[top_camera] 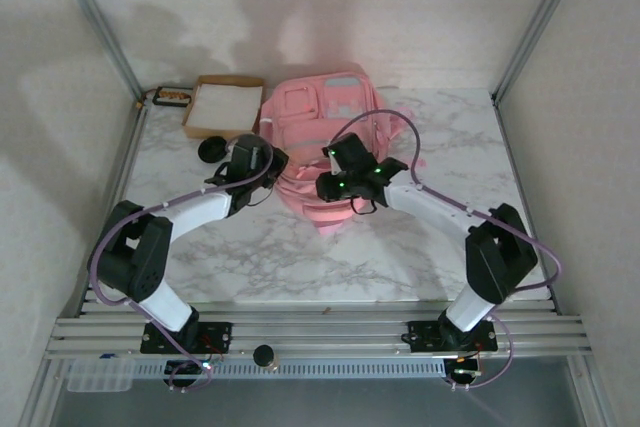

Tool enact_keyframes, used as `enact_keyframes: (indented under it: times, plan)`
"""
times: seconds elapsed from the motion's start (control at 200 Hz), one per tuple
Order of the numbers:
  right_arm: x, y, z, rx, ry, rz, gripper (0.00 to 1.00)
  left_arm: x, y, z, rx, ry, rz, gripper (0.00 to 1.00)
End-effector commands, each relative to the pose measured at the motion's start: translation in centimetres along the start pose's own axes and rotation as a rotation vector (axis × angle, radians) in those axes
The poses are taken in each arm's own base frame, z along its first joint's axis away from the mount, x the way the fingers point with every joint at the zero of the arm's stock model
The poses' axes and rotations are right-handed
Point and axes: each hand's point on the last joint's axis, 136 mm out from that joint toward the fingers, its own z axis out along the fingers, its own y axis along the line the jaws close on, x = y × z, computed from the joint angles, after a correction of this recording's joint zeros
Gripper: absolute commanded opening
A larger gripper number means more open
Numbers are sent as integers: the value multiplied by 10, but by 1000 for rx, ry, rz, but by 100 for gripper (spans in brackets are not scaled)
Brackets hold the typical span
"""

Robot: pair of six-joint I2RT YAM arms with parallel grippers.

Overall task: Pack the student bag
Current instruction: Zip the student bag at the center of the table.

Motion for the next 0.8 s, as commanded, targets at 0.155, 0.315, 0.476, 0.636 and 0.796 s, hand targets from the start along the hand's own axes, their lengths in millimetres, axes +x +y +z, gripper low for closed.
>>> enact_keyframes:
  times: [0.155,0.315,0.476,0.636,0.796]
  plan:
    - [-53,9,18,55,-162,163,49,11,-42,-9,131,50,21,0]
    - [-43,11,36,103,-121,202,49,11,-37,-5,108,56,33,0]
    - [-32,2,47,165,-94,252,43,13,-34,-3,104,59,27,0]
    - [-31,-5,53,187,-118,257,37,12,-34,-2,96,60,33,0]
    - [-39,-9,63,209,-132,259,33,12,-34,-3,93,56,29,0]
